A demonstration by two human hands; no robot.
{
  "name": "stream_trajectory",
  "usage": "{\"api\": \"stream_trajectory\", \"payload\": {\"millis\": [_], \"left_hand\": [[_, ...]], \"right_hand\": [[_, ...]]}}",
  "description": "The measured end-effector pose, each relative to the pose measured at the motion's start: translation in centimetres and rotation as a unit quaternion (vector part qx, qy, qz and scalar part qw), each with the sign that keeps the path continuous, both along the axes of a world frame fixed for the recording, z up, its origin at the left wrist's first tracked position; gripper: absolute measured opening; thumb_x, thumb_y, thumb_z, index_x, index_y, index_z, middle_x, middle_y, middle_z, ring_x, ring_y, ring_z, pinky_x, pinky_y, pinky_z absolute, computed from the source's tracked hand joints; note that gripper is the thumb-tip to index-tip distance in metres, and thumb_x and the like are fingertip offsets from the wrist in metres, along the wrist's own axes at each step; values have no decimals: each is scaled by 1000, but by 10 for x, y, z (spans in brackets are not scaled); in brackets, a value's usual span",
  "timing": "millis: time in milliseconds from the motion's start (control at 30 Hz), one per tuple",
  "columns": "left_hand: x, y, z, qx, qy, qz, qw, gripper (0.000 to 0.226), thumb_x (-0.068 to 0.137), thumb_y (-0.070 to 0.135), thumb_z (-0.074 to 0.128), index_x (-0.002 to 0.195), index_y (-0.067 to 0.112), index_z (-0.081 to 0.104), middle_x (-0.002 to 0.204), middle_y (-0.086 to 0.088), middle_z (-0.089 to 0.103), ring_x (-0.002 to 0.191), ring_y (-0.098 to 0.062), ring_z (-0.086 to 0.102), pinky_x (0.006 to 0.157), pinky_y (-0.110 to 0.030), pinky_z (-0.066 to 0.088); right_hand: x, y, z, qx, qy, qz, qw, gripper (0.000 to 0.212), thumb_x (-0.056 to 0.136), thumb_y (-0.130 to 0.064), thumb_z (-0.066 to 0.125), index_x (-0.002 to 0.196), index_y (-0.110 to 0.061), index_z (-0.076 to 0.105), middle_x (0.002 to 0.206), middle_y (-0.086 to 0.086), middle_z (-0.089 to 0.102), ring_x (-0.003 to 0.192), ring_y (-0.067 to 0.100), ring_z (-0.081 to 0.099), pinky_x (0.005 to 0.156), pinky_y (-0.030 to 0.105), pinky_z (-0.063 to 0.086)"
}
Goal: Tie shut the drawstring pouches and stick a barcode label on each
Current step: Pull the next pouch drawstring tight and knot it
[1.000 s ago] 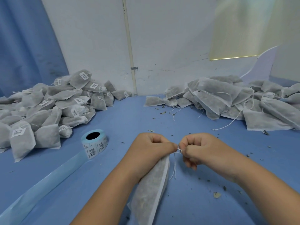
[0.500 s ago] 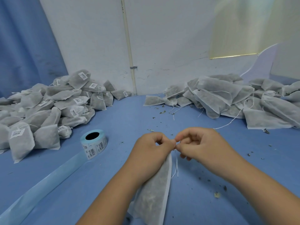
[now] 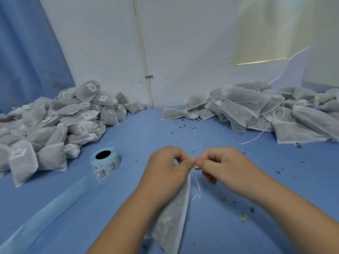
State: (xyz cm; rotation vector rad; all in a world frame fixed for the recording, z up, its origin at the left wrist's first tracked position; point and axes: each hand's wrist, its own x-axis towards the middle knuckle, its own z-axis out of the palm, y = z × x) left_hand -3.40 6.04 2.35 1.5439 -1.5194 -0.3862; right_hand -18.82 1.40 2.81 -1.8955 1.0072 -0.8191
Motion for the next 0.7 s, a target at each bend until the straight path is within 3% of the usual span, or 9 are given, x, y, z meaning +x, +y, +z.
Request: {"api": "stream_trajectory", "payload": {"millis": [100, 233, 300, 467, 600, 700], "left_hand": [[0, 0, 1, 11, 35, -2, 999, 19, 84, 31, 69, 65, 27, 70, 77, 13, 65, 64, 7, 53, 59, -6, 36], [2, 1, 4, 61, 95, -21, 993, 28, 88, 35, 63, 62, 29, 69, 62, 23, 61, 60, 9, 53, 58, -11, 35], [1, 2, 6, 90, 131, -46, 986, 33, 90, 35, 62, 58, 29, 67, 53, 19, 52, 52, 2, 46, 59, -19, 35], [-2, 6, 8, 122, 230, -85, 962, 36, 90, 29, 62, 55, 24, 63, 51, 10, 44, 47, -6, 40, 48, -19, 35], [-4, 5, 8, 122, 271, -77, 952, 32, 89, 30, 63, 58, 22, 67, 49, 9, 46, 44, -6, 43, 45, -16, 37], [-5, 5, 6, 112, 275, -72, 952, 28, 88, 31, 64, 63, 22, 69, 48, 11, 46, 43, -4, 43, 46, -15, 38]], "right_hand": [[-2, 1, 3, 23, -19, 3, 1000, 16, 83, -21, 65, 70, -13, 70, 50, -6, 61, 48, 5, 56, 51, 16, 45], [-2, 3, 5, 8, -31, 1, 999, 17, 82, -23, 68, 69, -12, 71, 49, -9, 61, 45, 0, 54, 47, 11, 42], [-2, 4, 5, -2, -33, -4, 999, 17, 81, -23, 68, 66, -14, 71, 49, -9, 61, 44, 0, 54, 47, 11, 41], [0, 4, 4, -30, -63, -25, 997, 16, 79, -17, 70, 63, -17, 71, 49, -8, 61, 44, 1, 54, 46, 10, 39], [2, 5, 1, -103, -70, -54, 991, 15, 75, -14, 73, 63, -20, 69, 50, -14, 55, 48, 3, 44, 48, 10, 36], [3, 7, 0, -196, -42, -62, 978, 18, 74, -10, 73, 63, -23, 67, 58, -10, 58, 54, 5, 50, 55, 11, 40]]}}
